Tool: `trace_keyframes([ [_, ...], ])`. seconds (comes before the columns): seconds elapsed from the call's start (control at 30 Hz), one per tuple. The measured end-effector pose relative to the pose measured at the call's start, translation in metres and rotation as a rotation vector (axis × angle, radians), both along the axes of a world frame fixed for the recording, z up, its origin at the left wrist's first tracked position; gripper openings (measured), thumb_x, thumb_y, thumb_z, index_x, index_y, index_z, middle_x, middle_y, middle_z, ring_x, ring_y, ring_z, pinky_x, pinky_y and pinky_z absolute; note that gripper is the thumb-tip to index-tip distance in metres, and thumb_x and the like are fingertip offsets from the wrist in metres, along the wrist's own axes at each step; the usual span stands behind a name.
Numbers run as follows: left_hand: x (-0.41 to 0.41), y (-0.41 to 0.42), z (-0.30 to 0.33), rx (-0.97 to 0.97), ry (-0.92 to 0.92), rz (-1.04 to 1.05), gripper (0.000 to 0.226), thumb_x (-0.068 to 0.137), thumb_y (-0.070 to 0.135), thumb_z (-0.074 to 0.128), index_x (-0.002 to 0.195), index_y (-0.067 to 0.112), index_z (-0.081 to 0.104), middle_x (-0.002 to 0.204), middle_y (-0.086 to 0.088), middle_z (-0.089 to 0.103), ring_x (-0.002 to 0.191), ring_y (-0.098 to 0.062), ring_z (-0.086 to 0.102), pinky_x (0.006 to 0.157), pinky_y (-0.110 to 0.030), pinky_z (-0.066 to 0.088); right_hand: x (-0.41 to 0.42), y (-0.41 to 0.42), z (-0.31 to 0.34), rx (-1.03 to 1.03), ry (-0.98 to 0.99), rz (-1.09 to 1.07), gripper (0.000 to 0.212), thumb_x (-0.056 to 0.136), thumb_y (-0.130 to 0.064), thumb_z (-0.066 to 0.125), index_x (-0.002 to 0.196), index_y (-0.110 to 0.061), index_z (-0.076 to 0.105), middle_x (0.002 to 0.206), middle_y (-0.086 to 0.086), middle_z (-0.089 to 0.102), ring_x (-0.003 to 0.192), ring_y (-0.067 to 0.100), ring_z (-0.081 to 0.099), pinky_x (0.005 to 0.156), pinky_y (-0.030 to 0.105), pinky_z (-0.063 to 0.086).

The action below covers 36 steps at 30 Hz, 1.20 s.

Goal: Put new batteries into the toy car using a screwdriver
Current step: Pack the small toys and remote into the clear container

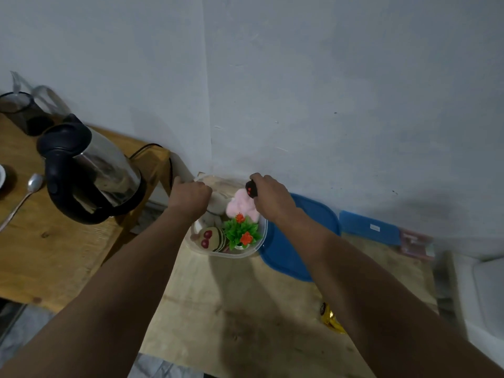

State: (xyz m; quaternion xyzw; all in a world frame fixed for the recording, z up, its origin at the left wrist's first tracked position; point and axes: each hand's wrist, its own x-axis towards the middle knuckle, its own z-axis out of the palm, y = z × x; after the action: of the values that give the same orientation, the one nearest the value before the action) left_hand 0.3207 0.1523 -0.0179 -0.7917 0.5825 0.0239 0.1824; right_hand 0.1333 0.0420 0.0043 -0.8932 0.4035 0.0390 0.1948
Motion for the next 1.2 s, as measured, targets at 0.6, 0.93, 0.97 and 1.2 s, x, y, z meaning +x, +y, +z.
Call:
trace_keyframes([
  [0.6,0.001,-0.009,-0.028,-0.060,0.137,0.033,0.029,0.093,0.024,0.053,0.121,0.018,0.059,0.118,-0.007,0.065,0.100,-0.030,0.068,0.098,-0.045,0.038,0.028,0.014,-0.006,-0.106,0.451,0.081,0.028,0.094,-0.009,0.055,0.120,-0.007,0.066,0.125,0.011,0.064,0.115,0.029,0.062,0.093,0.037,0.050],
  [0.93,-0.001,0.001,-0.034,0.007,0.261,0.064,0.050,0.092,0.028,0.054,0.141,0.019,0.045,0.116,-0.006,0.072,0.118,-0.032,0.062,0.116,-0.059,0.026,0.036,0.017,-0.007,0.006,0.507,0.138,0.036,0.096,-0.019,0.053,0.131,-0.012,0.059,0.129,0.010,0.062,0.119,0.029,0.060,0.091,0.037,0.047],
  [0.97,-0.001,0.003,-0.033,-0.015,0.255,0.052,0.055,0.092,0.028,0.054,0.146,0.020,0.043,0.119,-0.006,0.072,0.120,-0.032,0.062,0.117,-0.059,0.025,0.033,0.016,-0.002,0.029,0.467,0.113,0.034,0.096,-0.021,0.054,0.128,-0.013,0.061,0.126,0.009,0.063,0.117,0.028,0.061,0.090,0.036,0.047],
  [1.2,-0.001,0.024,-0.021,-0.335,0.254,0.056,0.051,0.085,0.018,0.063,0.136,0.018,0.063,0.132,-0.012,0.065,0.120,-0.038,0.057,0.100,-0.051,0.045,-0.046,0.002,0.001,0.014,-0.001,-0.345,0.028,0.095,-0.033,0.047,0.074,-0.016,0.052,0.072,0.003,0.060,0.072,0.028,0.061,0.051,0.029,0.036],
])
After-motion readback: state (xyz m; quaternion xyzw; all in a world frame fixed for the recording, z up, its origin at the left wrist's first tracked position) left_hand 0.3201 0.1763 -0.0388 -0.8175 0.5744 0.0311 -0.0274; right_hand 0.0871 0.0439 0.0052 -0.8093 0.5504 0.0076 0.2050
